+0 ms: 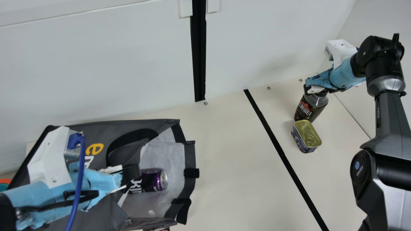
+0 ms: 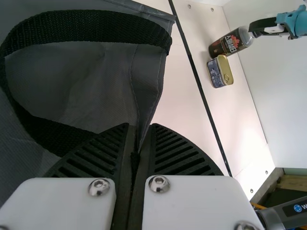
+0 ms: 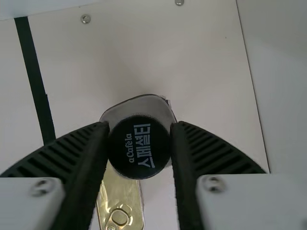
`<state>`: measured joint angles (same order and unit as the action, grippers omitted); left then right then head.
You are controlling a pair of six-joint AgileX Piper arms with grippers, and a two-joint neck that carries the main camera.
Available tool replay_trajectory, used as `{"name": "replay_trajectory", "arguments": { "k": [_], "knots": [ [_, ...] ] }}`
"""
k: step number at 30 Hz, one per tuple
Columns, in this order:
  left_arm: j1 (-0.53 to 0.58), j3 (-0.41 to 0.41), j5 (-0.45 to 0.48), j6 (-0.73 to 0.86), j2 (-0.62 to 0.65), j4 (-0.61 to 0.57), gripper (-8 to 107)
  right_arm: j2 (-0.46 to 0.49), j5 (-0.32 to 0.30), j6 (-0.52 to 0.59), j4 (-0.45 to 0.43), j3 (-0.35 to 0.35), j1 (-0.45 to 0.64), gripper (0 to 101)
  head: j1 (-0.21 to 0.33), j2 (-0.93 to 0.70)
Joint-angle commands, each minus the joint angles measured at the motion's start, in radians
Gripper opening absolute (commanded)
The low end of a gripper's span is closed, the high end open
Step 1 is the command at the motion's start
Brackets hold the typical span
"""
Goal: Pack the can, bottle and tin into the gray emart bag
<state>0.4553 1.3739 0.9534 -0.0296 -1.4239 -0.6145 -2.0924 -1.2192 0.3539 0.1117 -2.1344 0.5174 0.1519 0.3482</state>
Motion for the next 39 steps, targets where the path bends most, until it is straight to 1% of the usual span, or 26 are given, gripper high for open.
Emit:
{"name": "replay_trajectory", "arguments": {
  "k": [1, 3, 4, 27, 39],
  "knots": [
    [0.000, 0.000, 0.000, 0.000, 0.000, 0.000, 10, -0.002, -0.001, -0.001, 0.002, 0.000, 0.000, 17, 0.023, 0.001],
    [0.000, 0.000, 0.000, 0.000, 0.000, 0.000, 10, -0.002, -0.001, -0.002, 0.004, -0.001, 0.001, 4, 0.023, 0.001],
    [0.000, 0.000, 0.000, 0.000, 0.000, 0.000, 10, -0.002, -0.001, -0.002, 0.005, -0.001, 0.002, 0, 0.023, 0.001],
    [0.000, 0.000, 0.000, 0.000, 0.000, 0.000, 10, 0.032, -0.001, 0.011, 0.026, -0.021, -0.001, 0, 0.023, 0.001],
    [0.000, 0.000, 0.000, 0.000, 0.000, 0.000, 10, 0.082, -0.001, 0.041, 0.043, 0.001, -0.012, 0, 0.023, 0.001]
  ]
}}
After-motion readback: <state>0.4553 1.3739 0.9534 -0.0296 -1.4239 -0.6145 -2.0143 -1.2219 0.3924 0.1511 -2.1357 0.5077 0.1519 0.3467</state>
